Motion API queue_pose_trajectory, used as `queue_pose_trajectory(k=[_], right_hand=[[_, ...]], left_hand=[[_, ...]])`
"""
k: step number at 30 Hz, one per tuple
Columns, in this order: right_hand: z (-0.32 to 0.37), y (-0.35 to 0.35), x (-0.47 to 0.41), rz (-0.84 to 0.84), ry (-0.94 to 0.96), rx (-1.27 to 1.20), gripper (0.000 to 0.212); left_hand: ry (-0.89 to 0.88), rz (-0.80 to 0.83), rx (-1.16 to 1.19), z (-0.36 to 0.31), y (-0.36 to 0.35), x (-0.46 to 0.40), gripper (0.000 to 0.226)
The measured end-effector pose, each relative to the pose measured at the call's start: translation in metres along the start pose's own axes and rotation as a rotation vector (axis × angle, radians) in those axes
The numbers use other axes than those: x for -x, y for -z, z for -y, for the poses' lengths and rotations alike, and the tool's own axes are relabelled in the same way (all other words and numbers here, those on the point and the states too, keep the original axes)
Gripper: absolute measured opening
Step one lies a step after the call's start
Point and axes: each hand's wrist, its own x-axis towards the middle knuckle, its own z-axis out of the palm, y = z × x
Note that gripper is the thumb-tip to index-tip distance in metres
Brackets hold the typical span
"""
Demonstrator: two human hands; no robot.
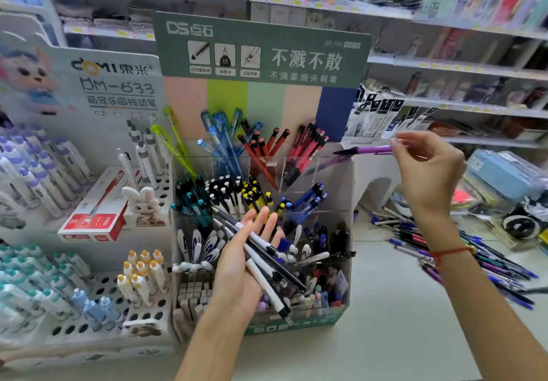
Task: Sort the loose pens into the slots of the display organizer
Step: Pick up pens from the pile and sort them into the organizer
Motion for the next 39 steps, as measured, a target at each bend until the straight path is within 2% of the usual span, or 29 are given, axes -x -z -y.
queue_pose_trajectory(k=[4, 8, 12, 14, 15, 16, 19, 22, 26, 29, 32, 34, 36, 39], right_hand=[[-0.006, -0.03, -0.025, 0.249, 0.045, 0.085, 0.016], [-0.012, -0.06, -0.036, 0.385, 0.102, 0.247, 0.014], [-0.013, -0.058, -0.025, 0.373, 0.095, 0.303, 0.027], [0.003, -0.045, 0.004, 0.297, 0.077, 0.17, 0.024], [0.015, -0.038, 0.027, 0.315, 0.038, 0.055, 0.017], [0.025, -0.031, 0.054, 0.405, -0.024, -0.054, 0.01], [0.044, -0.019, 0.129, 0.814, -0.306, -0.23, 0.018], [0.045, -0.018, 0.153, 0.95, -0.471, -0.28, 0.019], [0.048, -0.011, 0.144, 0.905, -0.572, -0.384, 0.006], [0.046, -0.006, 0.138, 0.761, -0.667, -0.45, 0.01], [0.045, -0.007, 0.134, 0.589, -0.879, -0.676, 0.017], [0.044, -0.007, 0.13, 0.496, -0.925, -0.8, 0.013], [0.042, -0.009, 0.125, 0.429, -0.871, -0.829, 0.009], [0.035, -0.013, 0.119, 0.352, -0.58, -0.578, 0.011]], left_hand=[[0.024, 0.002, 0.006, 0.0, -0.003, 0.001, 0.027], [0.034, 0.017, 0.045, 0.001, -0.004, 0.001, 0.027], [0.026, 0.045, 0.088, 0.001, -0.002, 0.003, 0.024], [-0.001, 0.046, 0.122, 0.002, -0.001, 0.003, 0.023], [-0.021, 0.049, 0.147, 0.002, 0.0, 0.002, 0.023], [-0.042, 0.052, 0.178, 0.003, 0.001, 0.001, 0.023], [-0.099, 0.059, 0.232, 0.004, 0.002, 0.0, 0.023], [-0.151, 0.052, 0.19, 0.003, 0.002, 0.001, 0.022], [-0.195, 0.018, 0.143, -0.001, 0.006, 0.001, 0.02], [-0.192, -0.019, 0.123, -0.002, 0.01, 0.003, 0.017], [-0.182, -0.056, 0.124, -0.006, 0.016, 0.006, 0.016], [-0.178, -0.08, 0.131, -0.011, 0.021, 0.008, 0.015], [-0.176, -0.075, 0.098, -0.018, 0.027, 0.01, 0.016], [-0.157, -0.056, 0.064, -0.028, 0.037, 0.015, 0.017]])
